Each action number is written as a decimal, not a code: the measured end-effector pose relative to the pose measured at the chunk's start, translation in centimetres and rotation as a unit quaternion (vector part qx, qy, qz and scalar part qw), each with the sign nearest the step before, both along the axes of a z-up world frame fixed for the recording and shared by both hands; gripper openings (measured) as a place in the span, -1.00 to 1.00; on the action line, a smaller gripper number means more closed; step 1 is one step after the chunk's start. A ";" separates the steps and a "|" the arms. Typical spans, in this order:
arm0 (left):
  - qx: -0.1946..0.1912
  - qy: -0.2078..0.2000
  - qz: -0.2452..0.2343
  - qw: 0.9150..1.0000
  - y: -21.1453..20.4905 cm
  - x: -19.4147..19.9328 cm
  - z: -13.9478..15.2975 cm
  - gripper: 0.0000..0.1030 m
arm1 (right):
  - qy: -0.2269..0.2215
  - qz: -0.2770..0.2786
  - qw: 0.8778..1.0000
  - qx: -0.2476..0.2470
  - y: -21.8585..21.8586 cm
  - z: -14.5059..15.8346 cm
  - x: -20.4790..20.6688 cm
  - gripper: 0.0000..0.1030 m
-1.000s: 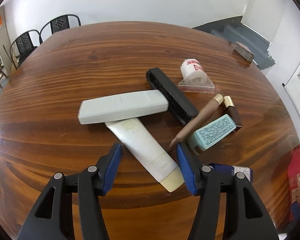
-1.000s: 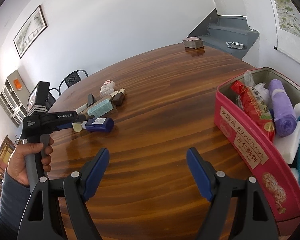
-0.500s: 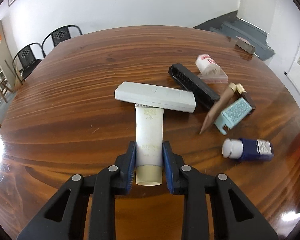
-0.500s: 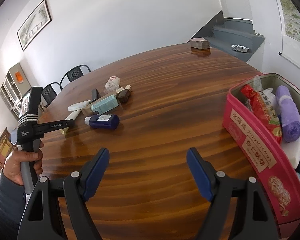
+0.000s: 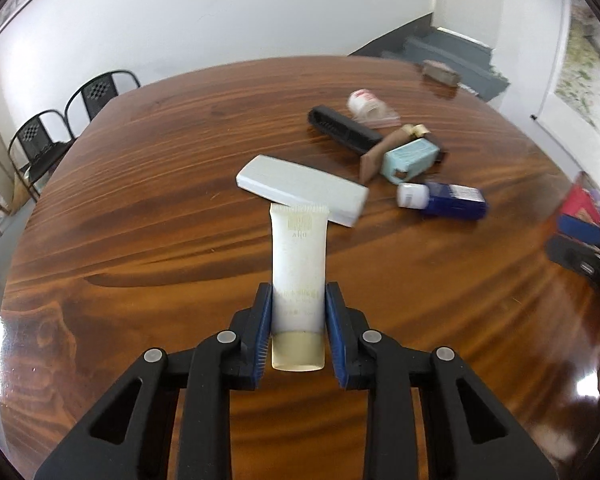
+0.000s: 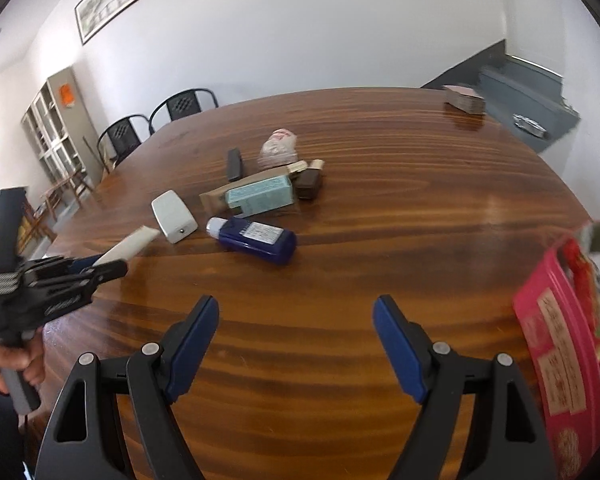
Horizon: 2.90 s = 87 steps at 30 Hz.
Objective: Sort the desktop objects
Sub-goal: 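Grasp the blue KOSE bottle with the right gripper while the left holds the tube, then carry the white tube and blue bottle over the tin with both grippers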
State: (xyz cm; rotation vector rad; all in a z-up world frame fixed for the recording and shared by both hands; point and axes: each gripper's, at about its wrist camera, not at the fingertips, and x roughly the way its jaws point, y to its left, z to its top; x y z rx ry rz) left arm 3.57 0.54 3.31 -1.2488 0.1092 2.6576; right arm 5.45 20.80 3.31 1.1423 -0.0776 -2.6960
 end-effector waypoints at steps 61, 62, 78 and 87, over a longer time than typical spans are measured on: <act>0.079 0.032 -0.052 0.995 3.4 4.7 2.8 -0.45 | 0.038 -0.055 0.996 -0.057 3.8 2.4 3.3 -0.38; 0.078 0.033 -0.057 0.995 3.9 4.8 2.9 -0.45 | 0.045 -0.063 0.995 -0.058 4.5 2.8 3.9 -0.38; 0.075 0.040 -0.152 0.985 14.0 7.3 4.7 -0.45 | 0.097 -0.253 0.961 -0.062 18.8 5.2 13.1 -0.38; 0.079 0.041 -0.184 0.979 17.4 8.4 5.4 -0.45 | 0.043 -0.333 0.939 -0.068 23.3 2.8 11.2 -0.38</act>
